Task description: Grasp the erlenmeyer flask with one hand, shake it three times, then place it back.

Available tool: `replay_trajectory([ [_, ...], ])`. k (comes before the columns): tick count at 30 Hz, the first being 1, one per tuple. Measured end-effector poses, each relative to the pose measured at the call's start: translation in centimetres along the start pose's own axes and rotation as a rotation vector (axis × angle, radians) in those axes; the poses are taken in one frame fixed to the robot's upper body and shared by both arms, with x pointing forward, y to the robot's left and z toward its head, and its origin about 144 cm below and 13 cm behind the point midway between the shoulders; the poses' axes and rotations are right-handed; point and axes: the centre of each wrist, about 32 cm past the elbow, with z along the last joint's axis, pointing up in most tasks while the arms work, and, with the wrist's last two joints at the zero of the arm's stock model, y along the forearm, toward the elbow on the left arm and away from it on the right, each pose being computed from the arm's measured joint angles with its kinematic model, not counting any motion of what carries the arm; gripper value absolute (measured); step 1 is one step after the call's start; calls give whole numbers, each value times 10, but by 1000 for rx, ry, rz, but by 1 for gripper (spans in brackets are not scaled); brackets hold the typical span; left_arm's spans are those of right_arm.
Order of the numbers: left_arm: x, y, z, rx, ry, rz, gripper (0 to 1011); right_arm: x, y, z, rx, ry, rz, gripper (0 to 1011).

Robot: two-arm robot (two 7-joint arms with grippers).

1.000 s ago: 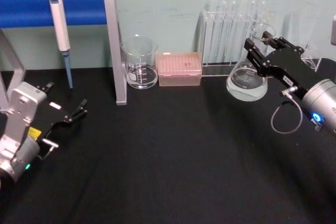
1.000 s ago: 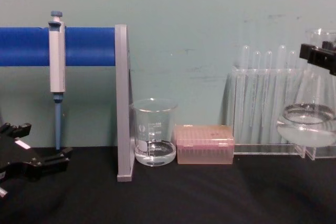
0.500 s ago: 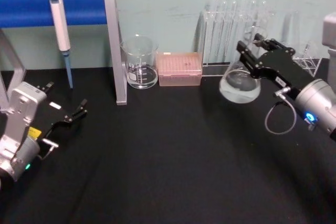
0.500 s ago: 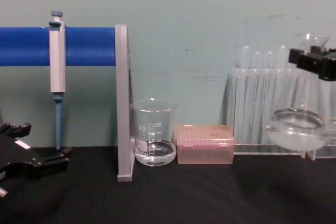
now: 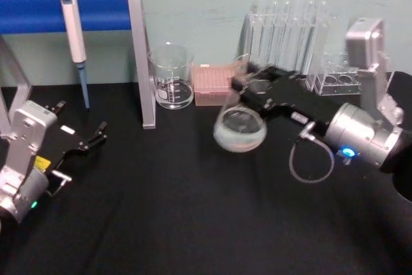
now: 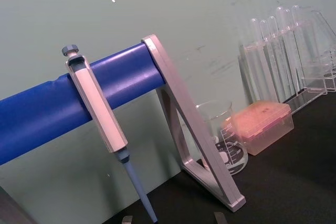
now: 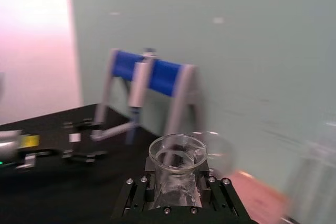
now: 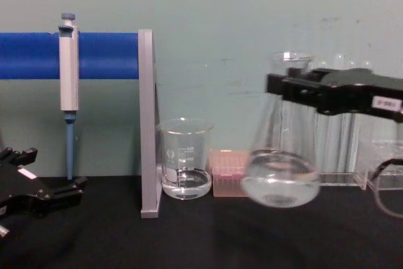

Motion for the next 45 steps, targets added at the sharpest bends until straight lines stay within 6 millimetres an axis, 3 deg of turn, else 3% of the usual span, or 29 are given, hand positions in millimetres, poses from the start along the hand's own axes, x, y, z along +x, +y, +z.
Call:
replay_trajectory([
  [9,0,0,0,0,0,0,1001,-7,17,1,2,-4,195,466],
  [20,0,0,0,0,0,0,1001,-11,18,-1,8,-9,190,466],
  [29,0,0,0,0,0,0,1001,-17,3,-3,30,-41,-33,466],
  [45,0,0,0,0,0,0,1001,-6,-34,-4,37,-35,-374,466],
])
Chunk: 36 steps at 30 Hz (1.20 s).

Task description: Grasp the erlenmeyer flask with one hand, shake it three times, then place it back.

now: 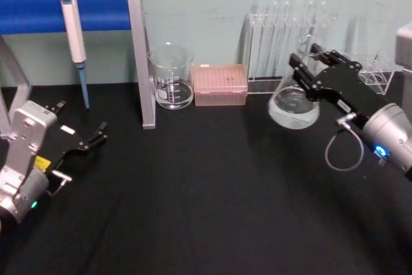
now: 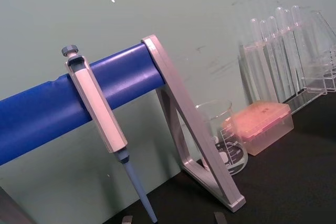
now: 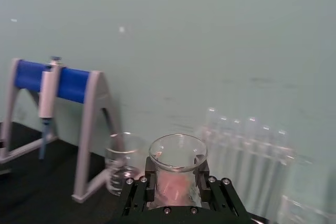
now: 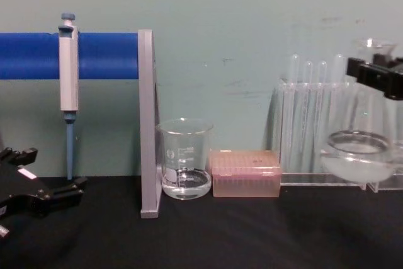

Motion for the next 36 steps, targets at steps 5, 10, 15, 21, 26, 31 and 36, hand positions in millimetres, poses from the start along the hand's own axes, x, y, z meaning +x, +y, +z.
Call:
replay_trajectory([
  [5,0,0,0,0,0,0,1001,2,-5,-1,-8,0,-45,466],
  [10,0,0,0,0,0,0,1001,1,-5,-1,-16,-4,-48,466],
  [15,0,0,0,0,0,0,1001,0,-1,-2,-20,-2,0,466],
  [21,0,0,0,0,0,0,1001,-5,10,-2,-23,8,129,466],
  [26,0,0,0,0,0,0,1001,-15,22,-2,-23,21,269,466],
  [31,0,0,0,0,0,0,1001,-23,32,-2,-19,30,391,466],
  [36,0,0,0,0,0,0,1001,-28,42,-1,-7,39,502,466],
])
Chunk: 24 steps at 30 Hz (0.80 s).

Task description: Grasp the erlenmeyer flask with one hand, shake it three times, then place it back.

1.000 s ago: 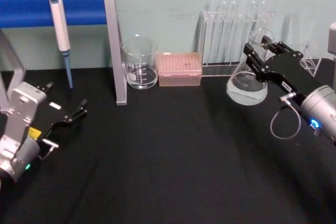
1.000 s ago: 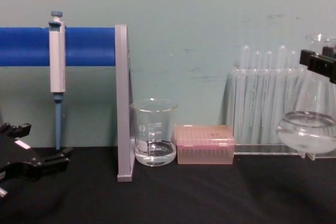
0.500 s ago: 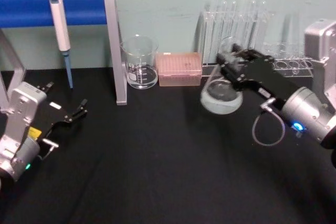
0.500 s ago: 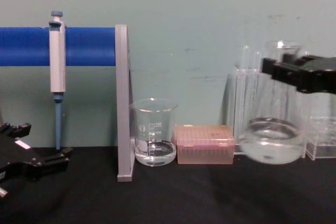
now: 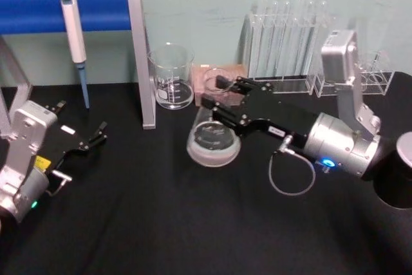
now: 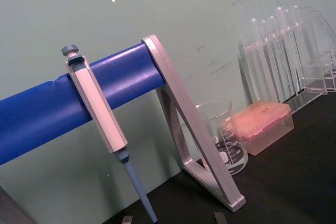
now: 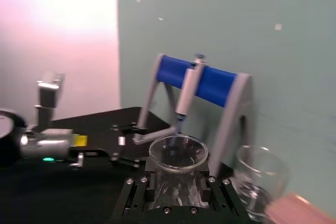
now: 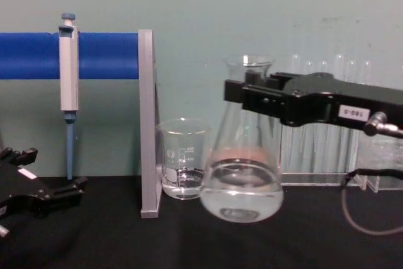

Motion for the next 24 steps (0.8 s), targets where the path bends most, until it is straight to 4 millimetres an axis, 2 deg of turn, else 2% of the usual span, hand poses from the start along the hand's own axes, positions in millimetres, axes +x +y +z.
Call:
replay_trajectory([
  [6,0,0,0,0,0,0,1001,0,7,-1,5,4,53,466],
  [13,0,0,0,0,0,0,1001,1,7,-3,15,5,39,466],
  [24,0,0,0,0,0,0,1001,3,-13,-5,25,0,-153,466],
])
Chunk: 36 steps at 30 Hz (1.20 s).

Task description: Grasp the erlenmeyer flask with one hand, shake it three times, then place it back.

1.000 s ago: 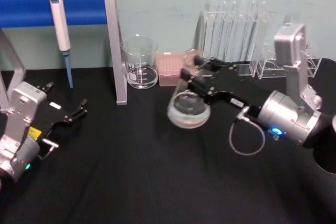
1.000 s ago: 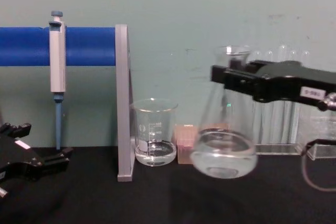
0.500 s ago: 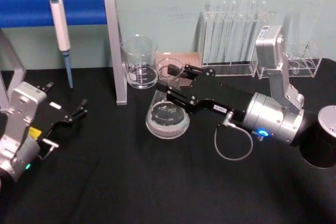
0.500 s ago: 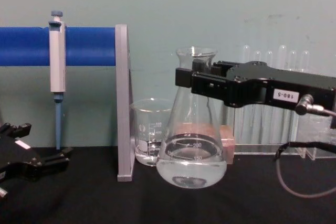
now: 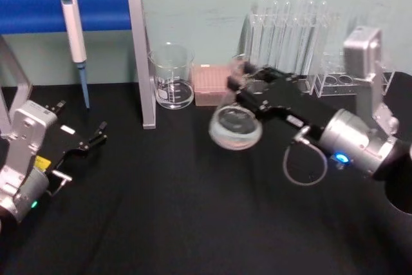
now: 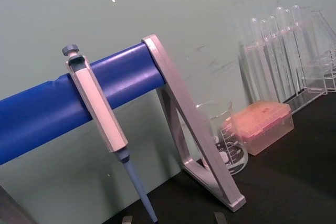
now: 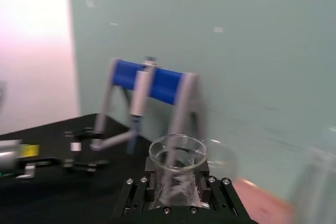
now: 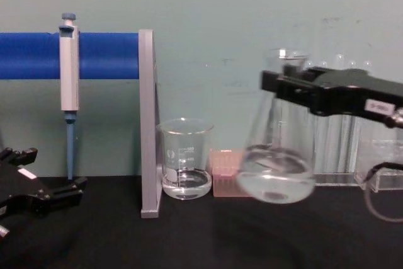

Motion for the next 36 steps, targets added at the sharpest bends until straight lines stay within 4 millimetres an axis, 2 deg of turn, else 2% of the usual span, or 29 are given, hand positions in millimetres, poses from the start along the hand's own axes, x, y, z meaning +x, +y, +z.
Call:
replay_trajectory([
  [10,0,0,0,0,0,0,1001,11,-36,5,-22,-21,-280,466],
  [18,0,0,0,0,0,0,1001,16,-55,6,-35,-28,-397,466],
  [27,0,0,0,0,0,0,1001,17,-55,6,-32,-31,-367,466],
  [36,0,0,0,0,0,0,1001,11,-37,6,-24,-21,-218,466],
])
